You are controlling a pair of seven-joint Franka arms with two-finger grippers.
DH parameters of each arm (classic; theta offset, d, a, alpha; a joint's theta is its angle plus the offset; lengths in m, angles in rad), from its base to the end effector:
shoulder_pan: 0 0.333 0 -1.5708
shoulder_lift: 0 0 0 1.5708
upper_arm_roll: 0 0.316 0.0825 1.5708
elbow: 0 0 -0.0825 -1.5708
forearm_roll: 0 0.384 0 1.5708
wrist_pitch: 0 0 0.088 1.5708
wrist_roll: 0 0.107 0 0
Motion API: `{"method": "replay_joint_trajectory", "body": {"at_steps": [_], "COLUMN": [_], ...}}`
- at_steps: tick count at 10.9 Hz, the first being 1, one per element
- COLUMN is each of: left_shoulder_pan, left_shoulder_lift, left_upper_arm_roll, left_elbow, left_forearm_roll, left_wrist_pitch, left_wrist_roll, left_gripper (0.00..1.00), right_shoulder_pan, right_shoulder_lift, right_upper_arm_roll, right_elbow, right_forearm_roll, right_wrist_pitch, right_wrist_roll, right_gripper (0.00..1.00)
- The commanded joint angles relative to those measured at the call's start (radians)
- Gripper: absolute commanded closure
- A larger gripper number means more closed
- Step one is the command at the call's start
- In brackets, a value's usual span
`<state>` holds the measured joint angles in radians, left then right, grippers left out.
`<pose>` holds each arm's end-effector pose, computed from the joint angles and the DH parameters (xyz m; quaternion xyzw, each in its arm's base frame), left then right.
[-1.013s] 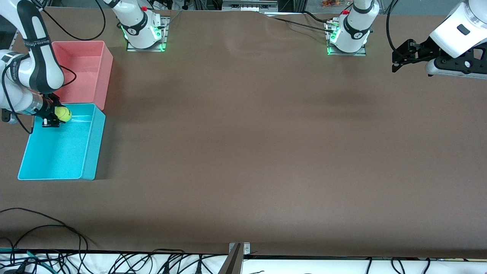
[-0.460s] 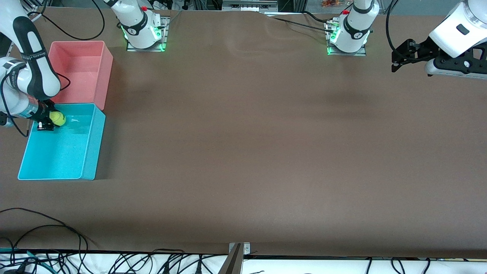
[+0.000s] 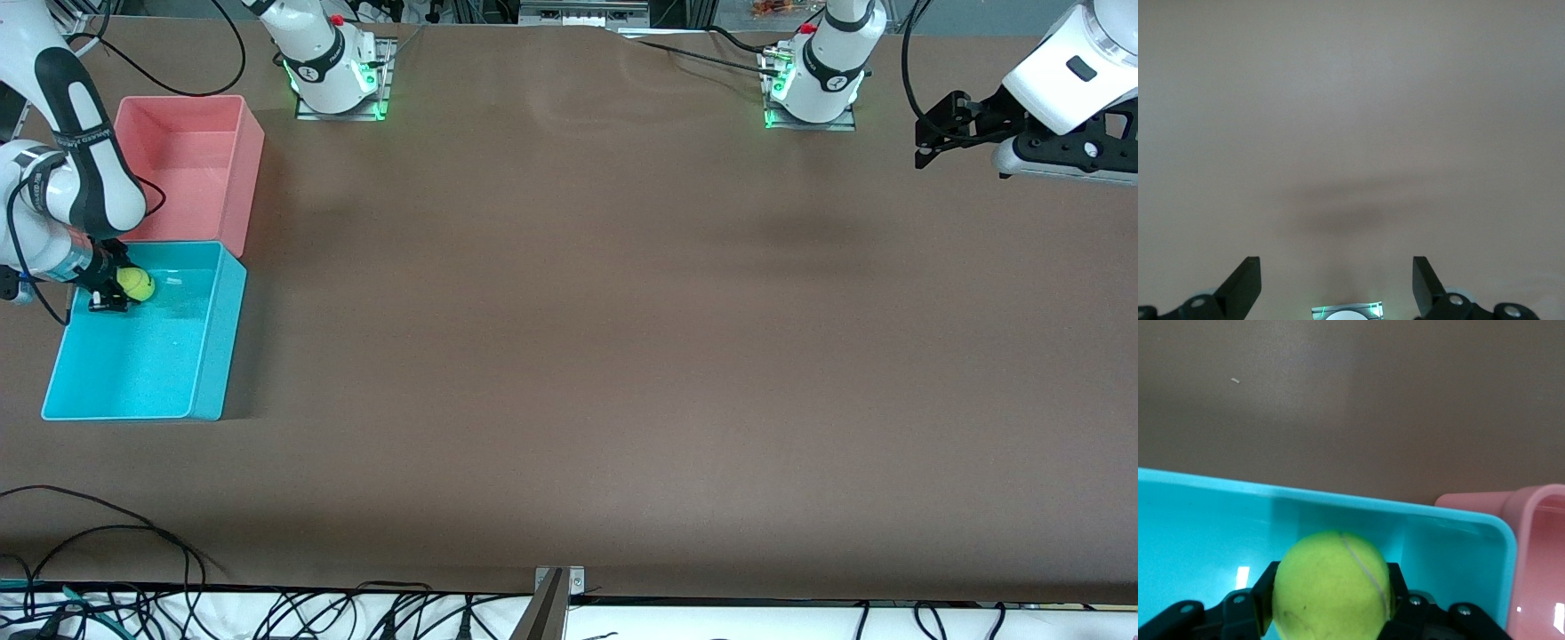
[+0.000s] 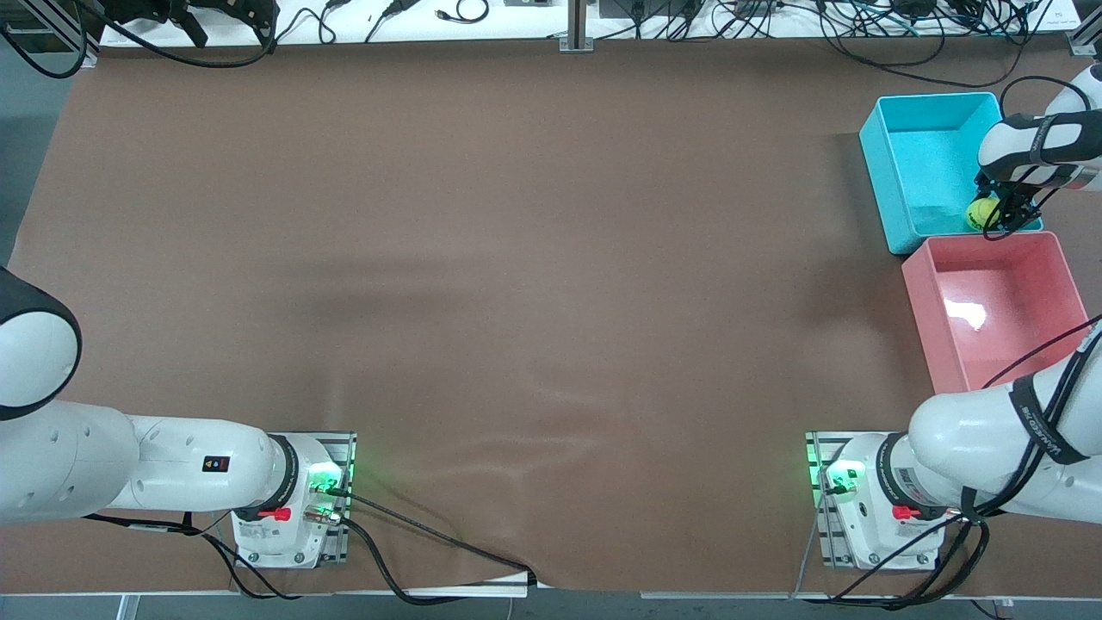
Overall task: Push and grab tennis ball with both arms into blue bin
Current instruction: 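Lower the ball into the blue bin and open the right gripper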
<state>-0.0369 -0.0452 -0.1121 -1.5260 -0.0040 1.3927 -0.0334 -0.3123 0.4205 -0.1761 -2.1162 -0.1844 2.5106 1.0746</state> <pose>0.5154 -0.0794 0.6546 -0.9973 0.0578 0.0439 0.0046 0.5097 -0.2691 0.2130 0.7623 -0.6409 0.0142 0.0889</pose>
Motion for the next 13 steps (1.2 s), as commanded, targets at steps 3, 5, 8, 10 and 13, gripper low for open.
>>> {"method": "replay_joint_trajectory", "body": {"at_steps": [3,5,8,10,13], "left_shoulder_pan": [-0.001,-0.001,-0.001,-0.003,-0.003], "left_shoulder_lift": [0.011,0.011,0.013,0.013,0.013], "left_upper_arm_roll": [-0.003,-0.005,-0.003,-0.003,-0.003], "left_elbow": [0.032,0.033,0.047,0.047,0.047], "left_forearm_roll": [0.018,0.016,0.016,0.016,0.015], "left_wrist_pitch": [-0.024,-0.024,-0.024,-0.024,-0.024], "left_wrist_roll": [0.004,0.006,0.006,0.006,0.006], "left_gripper": [0.00,0.00,0.00,0.00,0.00], "right_shoulder_pan": [-0.001,0.001,0.019,0.022,0.035], "right_shoulder_lift": [0.033,0.056,0.066,0.061,0.034], "right_upper_arm_roll": [0.012,0.012,0.013,0.018,0.035], "right_elbow": [0.102,0.105,0.110,0.124,0.192], "right_forearm_roll": [-0.015,-0.017,-0.010,-0.007,-0.009], "right_wrist_pitch": [-0.067,-0.064,-0.062,-0.068,-0.204], "right_wrist_roll": [-0.028,-0.027,-0.021,-0.019,-0.019], "right_gripper": [0.41,0.29,0.00,0.00,0.00]}}
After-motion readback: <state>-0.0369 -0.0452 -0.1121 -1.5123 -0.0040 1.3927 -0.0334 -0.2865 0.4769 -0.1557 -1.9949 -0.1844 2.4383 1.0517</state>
